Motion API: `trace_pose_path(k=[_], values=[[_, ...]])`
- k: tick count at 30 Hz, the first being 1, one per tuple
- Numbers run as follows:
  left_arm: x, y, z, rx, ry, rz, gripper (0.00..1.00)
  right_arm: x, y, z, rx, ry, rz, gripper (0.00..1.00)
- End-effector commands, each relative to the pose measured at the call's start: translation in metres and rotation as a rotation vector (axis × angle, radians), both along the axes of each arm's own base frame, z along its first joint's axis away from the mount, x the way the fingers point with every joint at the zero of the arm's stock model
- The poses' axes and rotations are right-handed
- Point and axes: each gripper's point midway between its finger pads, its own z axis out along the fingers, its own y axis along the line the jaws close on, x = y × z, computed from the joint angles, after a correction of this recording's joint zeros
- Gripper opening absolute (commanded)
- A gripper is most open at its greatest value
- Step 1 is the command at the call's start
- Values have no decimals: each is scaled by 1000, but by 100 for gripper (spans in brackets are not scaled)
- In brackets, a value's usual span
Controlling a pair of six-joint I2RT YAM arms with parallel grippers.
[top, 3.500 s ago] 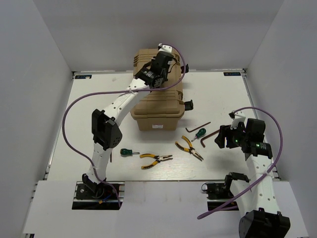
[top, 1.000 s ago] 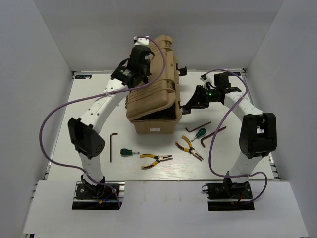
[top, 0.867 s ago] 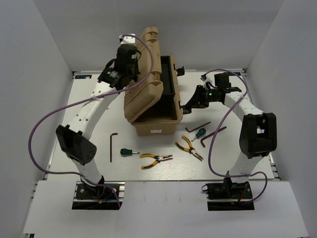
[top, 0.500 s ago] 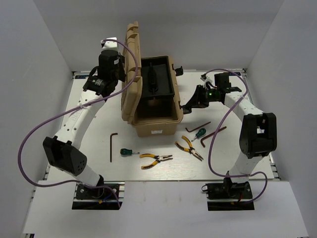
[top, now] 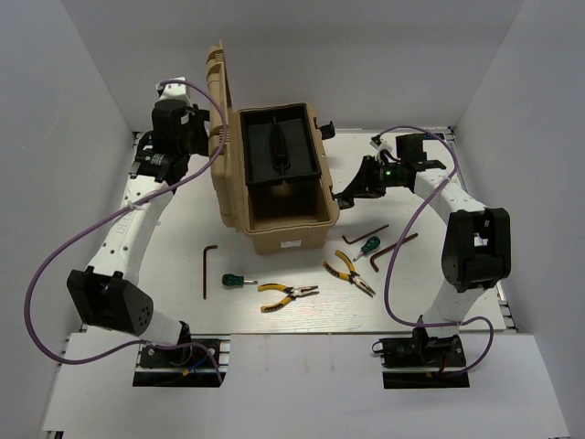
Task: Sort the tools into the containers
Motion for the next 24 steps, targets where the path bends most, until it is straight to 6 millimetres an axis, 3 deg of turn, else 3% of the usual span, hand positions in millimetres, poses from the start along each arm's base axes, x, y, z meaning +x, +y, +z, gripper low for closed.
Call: trace_pose_path(k=[1,3,4,7,11,16,24], values=[[-39,124,39,159,-70,451,45,7,-27,-1,-58,-22,-41,0],[-42,134,40,136,-73,471,53,6,-28,-2,-57,-17,-42,0],[-46,137,41,116,-82,487,63,5,-28,-3,-54,-15,-38,0],[-47,138,39,65,-82,478,76,5,-28,-1,-51,-19,-38,0],[-54,145,40,-9,-88,481,80,4,-28,-2,-50,-14,-35,0],[-79,164,52,-106,-133,596,96,2,-28,-2,-44,-11,-31,0],[-114,173,64,-221,-195,704,100,1,-23,1,-17,-7,-16,0]])
